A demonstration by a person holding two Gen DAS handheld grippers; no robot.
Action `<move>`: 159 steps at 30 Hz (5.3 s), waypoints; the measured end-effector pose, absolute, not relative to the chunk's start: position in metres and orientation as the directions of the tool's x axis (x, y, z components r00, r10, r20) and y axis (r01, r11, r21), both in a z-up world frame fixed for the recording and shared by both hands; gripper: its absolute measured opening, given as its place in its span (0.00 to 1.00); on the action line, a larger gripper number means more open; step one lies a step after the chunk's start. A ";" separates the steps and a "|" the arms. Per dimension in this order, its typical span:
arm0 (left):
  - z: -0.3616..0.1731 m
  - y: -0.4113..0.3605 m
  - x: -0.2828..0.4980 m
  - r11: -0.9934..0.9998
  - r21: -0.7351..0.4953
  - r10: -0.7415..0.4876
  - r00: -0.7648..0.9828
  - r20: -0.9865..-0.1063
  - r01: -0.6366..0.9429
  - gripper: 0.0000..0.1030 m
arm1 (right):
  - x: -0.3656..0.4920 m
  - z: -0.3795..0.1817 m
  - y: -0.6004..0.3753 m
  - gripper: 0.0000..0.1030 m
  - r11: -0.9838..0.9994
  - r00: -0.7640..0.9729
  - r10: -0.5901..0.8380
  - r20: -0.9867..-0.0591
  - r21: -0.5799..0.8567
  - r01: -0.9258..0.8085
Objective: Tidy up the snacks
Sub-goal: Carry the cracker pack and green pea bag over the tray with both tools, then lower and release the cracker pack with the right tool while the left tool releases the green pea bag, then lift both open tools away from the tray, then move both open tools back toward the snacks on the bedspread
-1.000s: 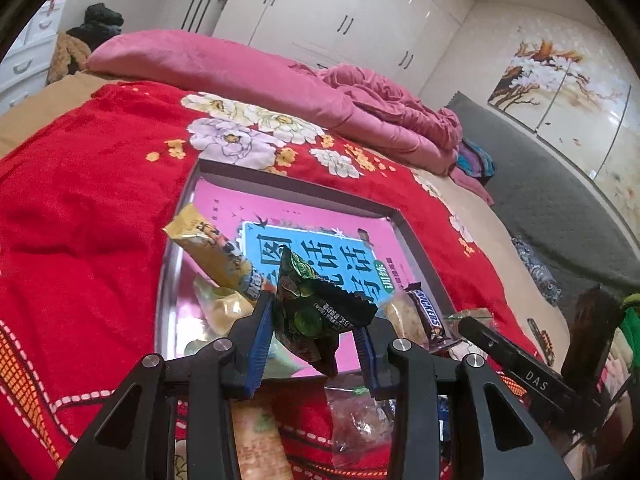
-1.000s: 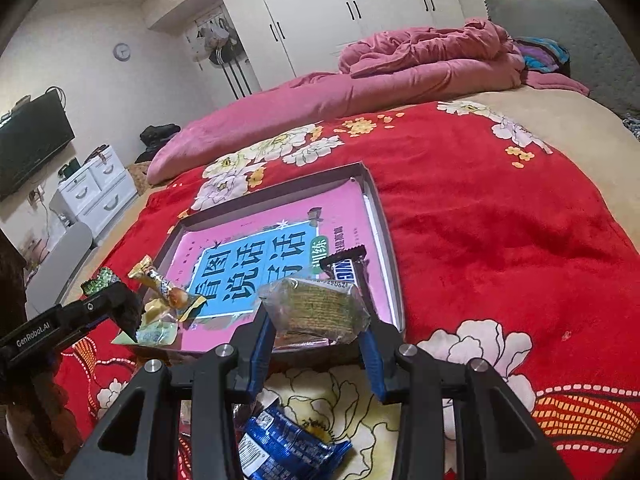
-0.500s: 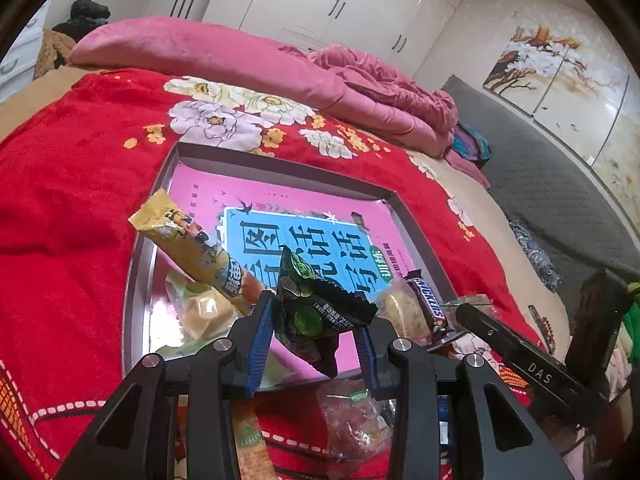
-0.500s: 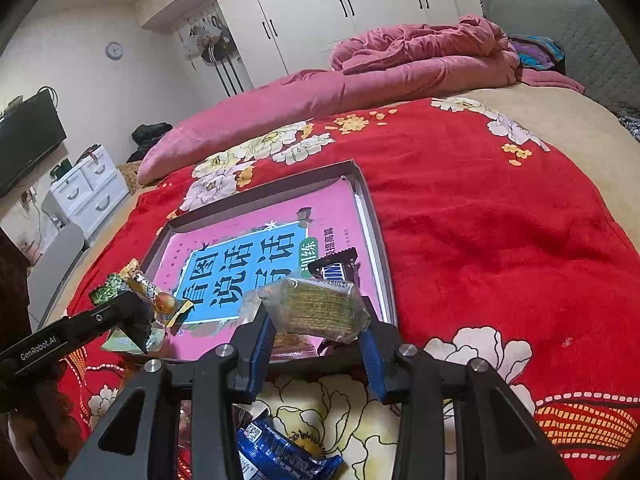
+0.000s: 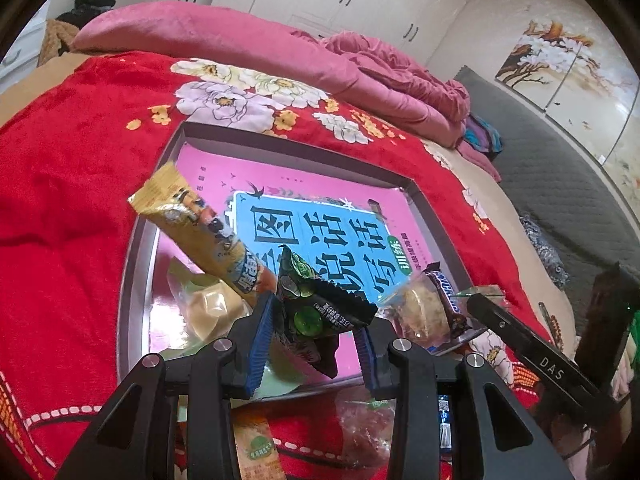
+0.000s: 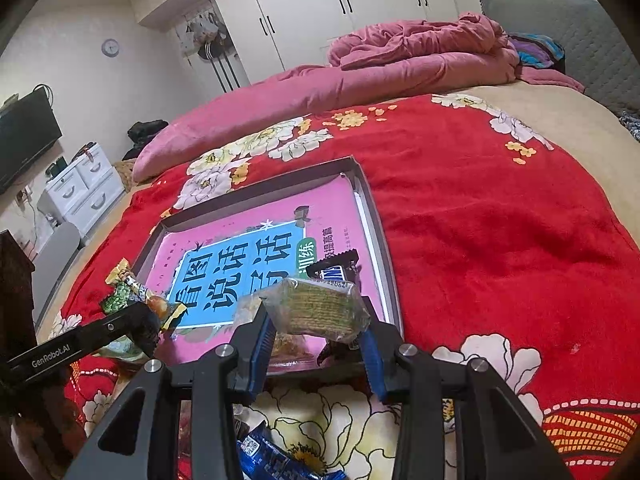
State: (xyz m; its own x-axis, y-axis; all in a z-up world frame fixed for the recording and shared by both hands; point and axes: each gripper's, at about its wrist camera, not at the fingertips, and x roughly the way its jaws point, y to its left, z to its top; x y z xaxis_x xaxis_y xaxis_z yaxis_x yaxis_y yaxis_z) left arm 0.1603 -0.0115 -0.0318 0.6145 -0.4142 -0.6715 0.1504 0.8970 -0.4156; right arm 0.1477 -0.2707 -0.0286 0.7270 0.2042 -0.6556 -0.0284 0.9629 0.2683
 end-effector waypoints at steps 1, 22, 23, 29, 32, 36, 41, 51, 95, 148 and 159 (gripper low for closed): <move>-0.033 -0.012 0.161 0.897 -0.415 -0.415 0.610 -0.675 0.152 0.38 | 0.149 -0.029 -0.270 0.39 0.963 0.725 0.204 -0.658 0.269 -0.027; -0.039 -0.016 0.164 0.899 -0.407 -0.418 0.591 -0.690 0.161 0.38 | 0.157 -0.039 -0.255 0.40 0.959 0.693 0.244 -0.678 0.277 -0.067; -0.039 -0.017 0.164 0.899 -0.407 -0.418 0.590 -0.691 0.161 0.38 | 0.157 -0.040 -0.254 0.40 0.959 0.691 0.246 -0.680 0.274 -0.071; -0.040 -0.018 0.164 0.901 -0.404 -0.415 0.588 -0.694 0.160 0.39 | 0.157 -0.041 -0.252 0.40 0.962 0.686 0.240 -0.687 0.261 -0.076; -0.040 -0.019 0.165 0.904 -0.398 -0.410 0.590 -0.696 0.159 0.39 | 0.157 -0.041 -0.251 0.40 0.966 0.688 0.226 -0.690 0.248 -0.068; -0.041 -0.019 0.167 0.907 -0.392 -0.403 0.594 -0.697 0.155 0.39 | 0.158 -0.042 -0.251 0.42 0.970 0.684 0.212 -0.698 0.237 -0.059; -0.041 -0.017 0.168 0.906 -0.397 -0.402 0.594 -0.697 0.147 0.39 | 0.158 -0.043 -0.253 0.43 0.968 0.681 0.213 -0.701 0.244 -0.053; -0.044 -0.012 0.171 0.907 -0.402 -0.394 0.589 -0.706 0.125 0.39 | 0.157 -0.042 -0.252 0.48 0.967 0.677 0.223 -0.702 0.247 -0.062; -0.034 0.005 0.165 0.914 -0.397 -0.356 0.631 -0.689 0.081 0.66 | 0.146 -0.028 -0.270 0.59 0.973 0.731 0.170 -0.661 0.232 -0.017; 0.001 -0.021 0.109 0.939 -0.267 -0.342 0.685 -0.643 0.219 0.76 | 0.105 -0.009 -0.253 0.80 0.964 0.743 0.258 -0.618 0.212 -0.158; -0.010 -0.030 0.102 0.930 -0.280 -0.367 0.625 -0.689 0.238 0.76 | 0.085 -0.016 -0.250 0.83 0.961 0.707 0.277 -0.650 0.181 -0.211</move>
State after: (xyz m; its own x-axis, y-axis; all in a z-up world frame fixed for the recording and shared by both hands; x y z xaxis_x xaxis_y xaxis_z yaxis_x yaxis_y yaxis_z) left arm 0.1018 -0.0304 -0.0098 0.6245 -0.3670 -0.6894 0.2378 0.9301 -0.2798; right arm 0.0853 -0.2502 -0.0160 0.7074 0.2774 -0.6501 -0.2106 0.9607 0.1807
